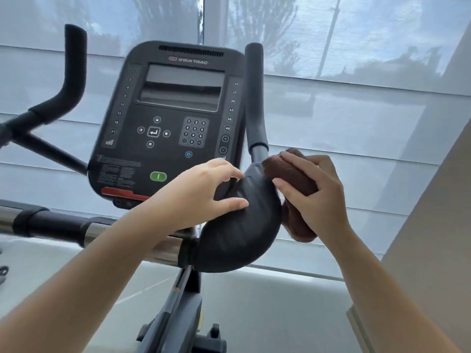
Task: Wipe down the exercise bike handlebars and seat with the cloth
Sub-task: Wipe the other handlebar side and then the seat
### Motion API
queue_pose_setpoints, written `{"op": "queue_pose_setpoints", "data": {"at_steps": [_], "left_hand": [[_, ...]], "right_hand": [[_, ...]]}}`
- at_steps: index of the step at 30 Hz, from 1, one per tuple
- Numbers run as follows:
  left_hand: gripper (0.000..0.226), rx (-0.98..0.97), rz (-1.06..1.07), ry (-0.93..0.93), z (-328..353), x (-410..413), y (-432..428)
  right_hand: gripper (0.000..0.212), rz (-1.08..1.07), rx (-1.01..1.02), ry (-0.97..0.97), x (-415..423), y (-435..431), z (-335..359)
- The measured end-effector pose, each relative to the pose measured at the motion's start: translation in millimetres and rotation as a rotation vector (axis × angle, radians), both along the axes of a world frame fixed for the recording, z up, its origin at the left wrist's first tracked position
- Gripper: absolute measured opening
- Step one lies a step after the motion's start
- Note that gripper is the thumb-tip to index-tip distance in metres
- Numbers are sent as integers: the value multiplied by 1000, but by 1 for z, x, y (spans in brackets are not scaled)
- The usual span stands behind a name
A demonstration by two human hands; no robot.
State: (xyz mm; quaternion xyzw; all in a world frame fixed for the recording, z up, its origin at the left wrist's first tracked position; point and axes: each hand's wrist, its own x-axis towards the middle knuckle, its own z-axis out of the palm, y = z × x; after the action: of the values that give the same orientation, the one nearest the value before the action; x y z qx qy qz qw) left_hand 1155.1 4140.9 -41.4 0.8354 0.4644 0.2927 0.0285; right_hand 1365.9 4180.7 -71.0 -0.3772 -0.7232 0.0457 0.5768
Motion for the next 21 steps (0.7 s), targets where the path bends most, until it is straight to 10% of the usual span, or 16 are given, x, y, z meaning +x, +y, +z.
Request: {"op": "queue_pose_setpoints", "data": {"at_steps": [6, 21], "left_hand": [[83, -134, 26, 82, 17, 11, 43], [90, -294, 41, -63, 24, 14, 100]], "right_hand": [[47, 110, 17, 38, 1, 78, 19], [35, 310, 132, 40, -32, 194, 86]]}}
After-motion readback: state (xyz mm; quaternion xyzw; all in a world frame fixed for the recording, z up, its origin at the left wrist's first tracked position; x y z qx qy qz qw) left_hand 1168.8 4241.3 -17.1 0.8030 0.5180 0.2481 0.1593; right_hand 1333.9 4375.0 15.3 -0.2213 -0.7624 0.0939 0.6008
